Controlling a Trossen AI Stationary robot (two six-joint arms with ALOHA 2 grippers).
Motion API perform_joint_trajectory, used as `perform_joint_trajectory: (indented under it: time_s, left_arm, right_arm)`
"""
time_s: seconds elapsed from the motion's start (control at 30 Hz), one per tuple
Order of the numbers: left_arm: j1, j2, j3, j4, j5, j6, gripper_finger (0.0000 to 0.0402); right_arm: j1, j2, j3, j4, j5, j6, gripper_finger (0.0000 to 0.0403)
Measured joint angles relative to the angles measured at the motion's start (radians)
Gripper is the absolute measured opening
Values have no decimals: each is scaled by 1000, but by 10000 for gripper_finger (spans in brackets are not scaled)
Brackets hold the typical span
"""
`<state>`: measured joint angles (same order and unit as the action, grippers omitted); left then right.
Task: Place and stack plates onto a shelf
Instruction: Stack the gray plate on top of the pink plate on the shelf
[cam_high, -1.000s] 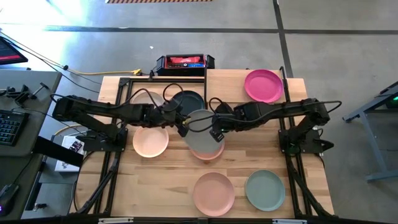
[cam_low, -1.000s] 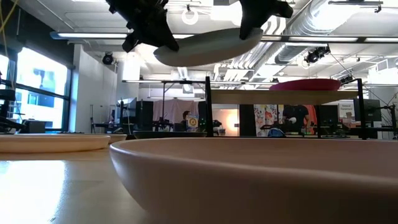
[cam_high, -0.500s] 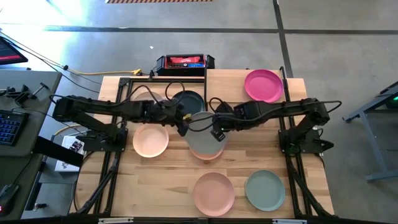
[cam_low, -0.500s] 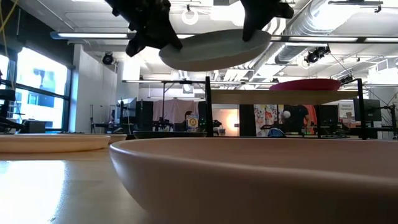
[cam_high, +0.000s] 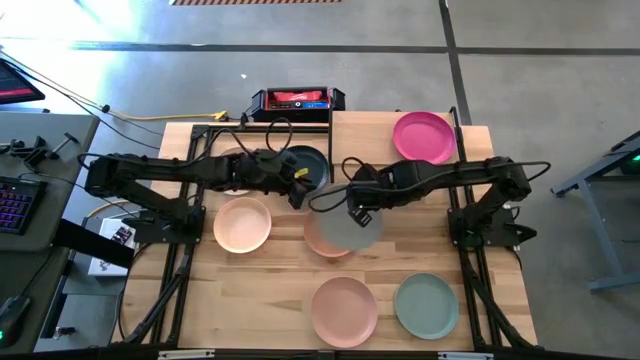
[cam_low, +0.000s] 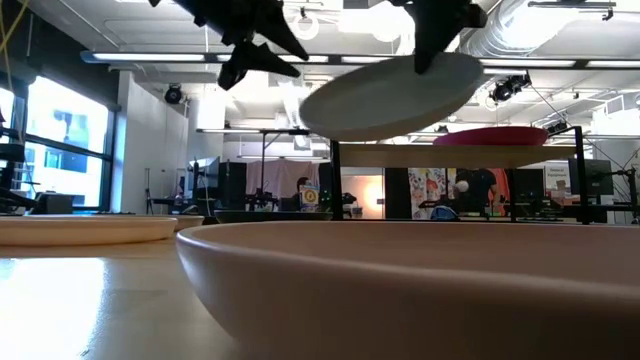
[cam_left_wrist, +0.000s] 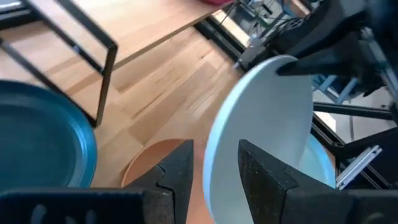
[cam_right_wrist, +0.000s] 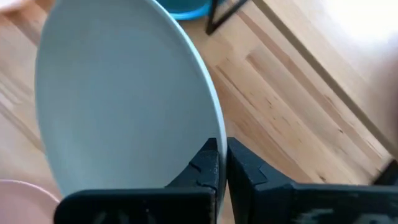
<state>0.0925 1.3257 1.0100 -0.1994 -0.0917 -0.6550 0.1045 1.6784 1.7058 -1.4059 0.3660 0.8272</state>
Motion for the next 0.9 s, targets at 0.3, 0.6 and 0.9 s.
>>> perform_joint_trajectory:
  time_s: [0.3,0.6,0.9]
  left_arm:
    - [0,0,0,50,2,53,115]
    - [0,0,0,47,1,109,115]
    - [74,0,0,47,-36,246,115]
  right_arm:
    - [-73,-99,0,-82,5,-59,0]
    - [-276,-252,0,-98,28,-186,0]
    - [-510,-363,-73,-75,41,-199,0]
